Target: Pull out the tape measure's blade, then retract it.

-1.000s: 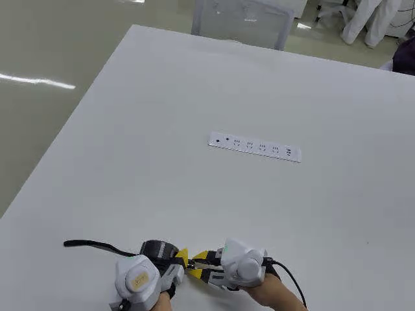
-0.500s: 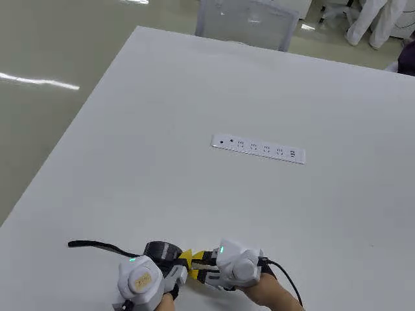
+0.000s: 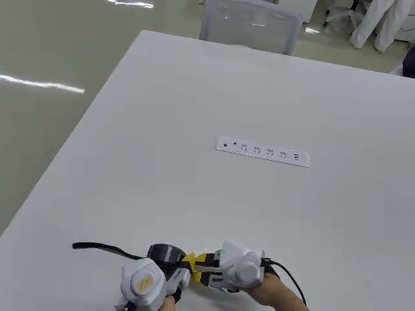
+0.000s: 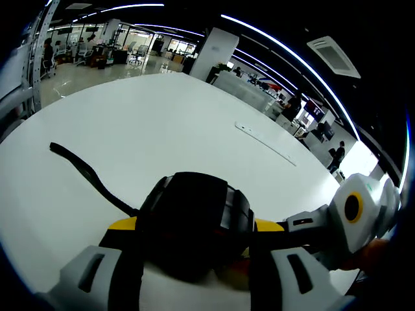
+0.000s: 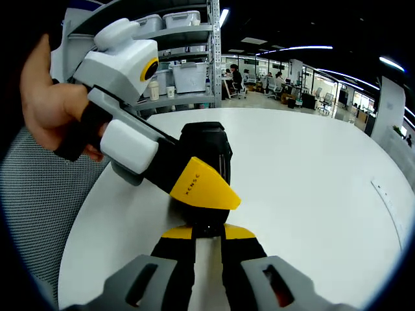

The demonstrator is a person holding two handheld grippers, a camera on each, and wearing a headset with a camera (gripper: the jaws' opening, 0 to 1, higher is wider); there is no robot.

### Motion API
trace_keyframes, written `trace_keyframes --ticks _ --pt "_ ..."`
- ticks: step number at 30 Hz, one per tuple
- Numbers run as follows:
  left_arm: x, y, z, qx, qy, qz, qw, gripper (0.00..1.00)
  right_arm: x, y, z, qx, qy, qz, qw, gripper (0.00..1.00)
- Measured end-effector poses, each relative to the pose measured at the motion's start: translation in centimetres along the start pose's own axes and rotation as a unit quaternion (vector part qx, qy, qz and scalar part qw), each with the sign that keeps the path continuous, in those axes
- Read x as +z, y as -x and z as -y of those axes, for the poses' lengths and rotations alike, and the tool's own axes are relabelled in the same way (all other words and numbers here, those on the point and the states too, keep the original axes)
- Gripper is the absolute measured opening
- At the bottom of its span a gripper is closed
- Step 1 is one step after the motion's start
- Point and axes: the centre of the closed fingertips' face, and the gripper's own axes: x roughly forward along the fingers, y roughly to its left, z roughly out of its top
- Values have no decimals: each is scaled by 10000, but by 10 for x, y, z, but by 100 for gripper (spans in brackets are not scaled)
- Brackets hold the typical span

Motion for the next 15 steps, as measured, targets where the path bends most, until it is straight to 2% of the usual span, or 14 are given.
trace_keyframes --ticks 15 --pt "-3 -1 0 -32 -31 -137 9999 64 -1 -1 1 -133 -75 -15 9999 15"
